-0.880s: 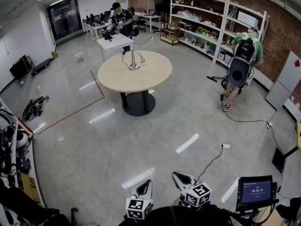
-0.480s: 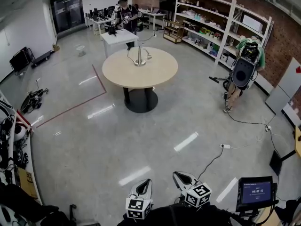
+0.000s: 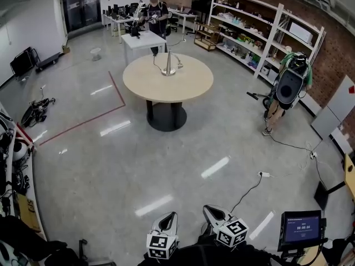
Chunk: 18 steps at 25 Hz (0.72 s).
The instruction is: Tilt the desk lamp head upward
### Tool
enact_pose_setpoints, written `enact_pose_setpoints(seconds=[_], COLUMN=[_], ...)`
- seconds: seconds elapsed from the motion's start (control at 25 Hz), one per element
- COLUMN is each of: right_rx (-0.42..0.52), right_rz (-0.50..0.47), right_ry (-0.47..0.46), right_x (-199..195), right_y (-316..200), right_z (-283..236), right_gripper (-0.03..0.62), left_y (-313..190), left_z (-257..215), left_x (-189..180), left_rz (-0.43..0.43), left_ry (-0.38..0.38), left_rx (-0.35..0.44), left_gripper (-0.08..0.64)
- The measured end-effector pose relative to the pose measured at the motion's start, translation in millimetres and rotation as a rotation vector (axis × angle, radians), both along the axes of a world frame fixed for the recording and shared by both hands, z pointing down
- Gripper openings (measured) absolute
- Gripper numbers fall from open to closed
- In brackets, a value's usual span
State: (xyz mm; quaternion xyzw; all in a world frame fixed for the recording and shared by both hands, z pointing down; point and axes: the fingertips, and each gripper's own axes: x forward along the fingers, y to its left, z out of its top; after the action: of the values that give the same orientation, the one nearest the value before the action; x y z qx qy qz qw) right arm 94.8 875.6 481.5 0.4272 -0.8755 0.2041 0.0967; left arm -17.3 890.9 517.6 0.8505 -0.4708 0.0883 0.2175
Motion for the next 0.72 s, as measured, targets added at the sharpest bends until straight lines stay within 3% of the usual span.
enact_pose_setpoints(seconds=[0.28, 0.72], right_rx=[0.002, 0.034], right_rz=[-0.034, -0.071], right_ry=[-0.052, -0.131], right_x=[-1, 89], right_y=[-32, -121], right_z=[11, 6], right_gripper=[0.006, 0.006], left_y=[-28, -106], left_z=[8, 2], left_x=[1, 93], left_rz=[-0.023, -0.057], left_ry=[-0.052, -0.140], left_rx=[-0.005, -0.001], left_gripper=[0.006, 0.006])
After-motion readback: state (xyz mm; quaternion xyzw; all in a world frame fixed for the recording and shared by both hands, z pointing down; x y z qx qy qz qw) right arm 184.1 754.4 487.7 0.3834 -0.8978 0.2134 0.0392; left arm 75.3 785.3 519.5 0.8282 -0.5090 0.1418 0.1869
